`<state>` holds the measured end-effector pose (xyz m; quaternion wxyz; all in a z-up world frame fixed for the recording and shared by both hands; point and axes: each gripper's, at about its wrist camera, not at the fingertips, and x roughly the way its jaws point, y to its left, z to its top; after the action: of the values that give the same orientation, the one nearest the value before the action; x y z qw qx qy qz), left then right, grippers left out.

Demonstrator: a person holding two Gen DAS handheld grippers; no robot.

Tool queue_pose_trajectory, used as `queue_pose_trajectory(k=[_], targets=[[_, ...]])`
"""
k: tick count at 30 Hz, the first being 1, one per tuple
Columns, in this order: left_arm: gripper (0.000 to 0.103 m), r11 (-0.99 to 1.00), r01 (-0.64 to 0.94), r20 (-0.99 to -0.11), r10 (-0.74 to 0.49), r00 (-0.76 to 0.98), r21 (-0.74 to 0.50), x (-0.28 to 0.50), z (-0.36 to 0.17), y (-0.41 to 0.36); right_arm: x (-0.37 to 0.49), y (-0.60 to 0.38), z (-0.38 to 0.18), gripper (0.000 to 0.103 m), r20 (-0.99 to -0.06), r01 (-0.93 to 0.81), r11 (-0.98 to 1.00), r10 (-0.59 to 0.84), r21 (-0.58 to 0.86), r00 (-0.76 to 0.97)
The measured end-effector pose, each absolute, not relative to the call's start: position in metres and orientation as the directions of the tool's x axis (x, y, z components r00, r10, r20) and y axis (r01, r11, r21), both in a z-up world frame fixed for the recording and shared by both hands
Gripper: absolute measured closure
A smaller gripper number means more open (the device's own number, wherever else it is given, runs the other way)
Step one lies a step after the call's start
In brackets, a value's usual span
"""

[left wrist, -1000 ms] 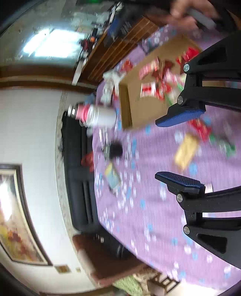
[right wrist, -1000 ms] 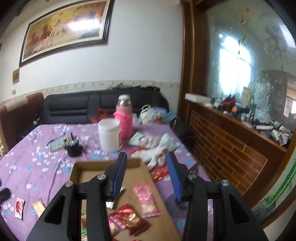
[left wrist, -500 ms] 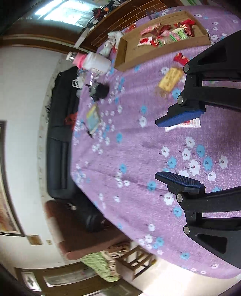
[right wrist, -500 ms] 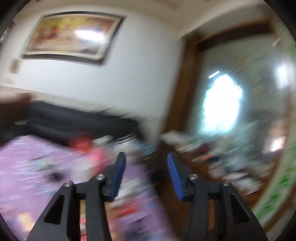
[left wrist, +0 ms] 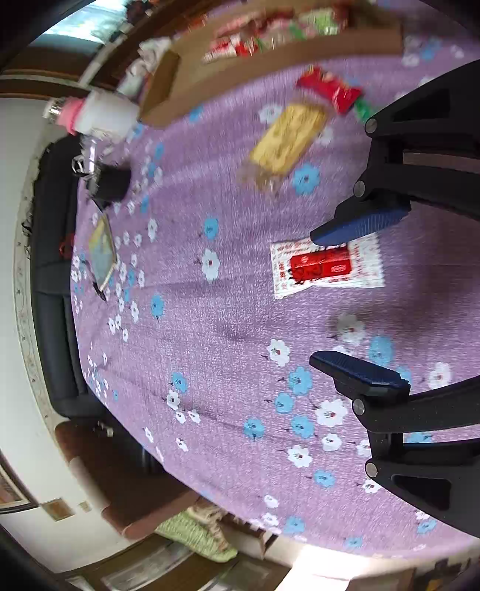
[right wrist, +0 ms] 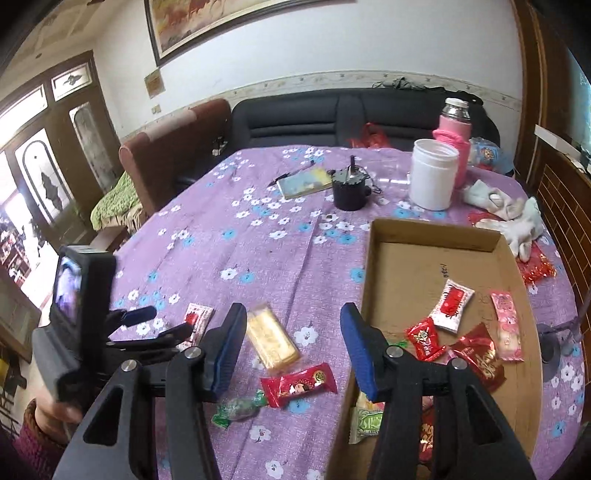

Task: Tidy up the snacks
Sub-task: 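Move both grippers back over the table toward the remaining snacks, then grasp the white-and-red packet with the left gripper while the right grasps the yellow cake bar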

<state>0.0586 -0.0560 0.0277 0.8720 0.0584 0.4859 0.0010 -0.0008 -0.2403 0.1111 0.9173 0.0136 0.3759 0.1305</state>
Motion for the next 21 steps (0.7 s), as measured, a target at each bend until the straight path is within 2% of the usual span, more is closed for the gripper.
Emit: queue_pose_trajectory(k=[1, 3, 4, 5, 7, 10, 13, 16, 18, 19, 20, 21], targets=[[0.041, 0.991, 0.051, -0.846, 0.076, 0.528, 0.12, 0.061, 0.024, -0.058, 0.003, -0.235, 0.107, 0.051, -0.695, -0.24, 0.963, 0.255, 0.122, 0.672], [0.05, 0.993, 0.024, -0.838, 0.087, 0.538, 0.119, 0.064, 0.017, -0.055, 0.006, -0.227, 0.096, 0.051, -0.715, -0.256, 0.958, 0.269, 0.129, 0.646], [0.059, 0.993, 0.024, -0.833, 0.083, 0.546, 0.115, 0.064, 0.017, -0.053, 0.01, -0.223, 0.089, 0.051, -0.73, -0.265, 0.955, 0.276, 0.134, 0.625], [0.073, 0.993, 0.018, -0.829, 0.087, 0.552, 0.116, 0.064, 0.018, -0.049, 0.013, -0.22, 0.084, 0.051, -0.745, -0.276, 0.951, 0.283, 0.137, 0.604], [0.08, 0.992, -0.002, -0.829, 0.107, 0.549, 0.126, 0.068, 0.015, -0.04, 0.023, -0.208, 0.072, 0.051, -0.779, -0.296, 0.946, 0.285, 0.134, 0.559], [0.08, 0.992, -0.006, -0.823, 0.106, 0.558, 0.123, 0.068, 0.014, -0.03, 0.036, -0.191, 0.055, 0.051, -0.819, -0.323, 0.939, 0.279, 0.122, 0.501], [0.08, 0.995, 0.004, -0.825, 0.082, 0.559, 0.102, 0.071, 0.013, -0.024, 0.047, -0.177, 0.04, 0.051, -0.854, -0.317, 0.947, 0.207, 0.053, 0.477], [0.074, 0.992, 0.007, -0.817, 0.099, 0.568, 0.125, 0.072, 0.013, -0.025, 0.054, -0.168, 0.026, 0.051, -0.878, -0.317, 0.948, 0.122, -0.036, 0.463], [0.074, 0.992, 0.009, -0.815, 0.101, 0.571, 0.129, 0.072, 0.012, -0.025, 0.056, -0.167, 0.017, 0.051, -0.893, -0.333, 0.942, 0.111, -0.046, 0.436], [0.07, 0.993, 0.008, -0.818, 0.092, 0.568, 0.117, 0.072, 0.013, -0.024, 0.058, -0.167, 0.013, 0.051, -0.899, -0.338, 0.94, 0.105, -0.05, 0.426], [0.058, 0.995, 0.012, -0.822, 0.074, 0.565, 0.097, 0.072, 0.014, -0.023, 0.058, -0.166, 0.008, 0.052, -0.902, -0.34, 0.939, 0.097, -0.058, 0.42], [0.049, 0.997, 0.016, -0.825, 0.057, 0.563, 0.079, 0.073, 0.014, -0.021, 0.059, -0.166, 0.005, 0.057, -0.906, -0.336, 0.94, 0.083, -0.068, 0.416]])
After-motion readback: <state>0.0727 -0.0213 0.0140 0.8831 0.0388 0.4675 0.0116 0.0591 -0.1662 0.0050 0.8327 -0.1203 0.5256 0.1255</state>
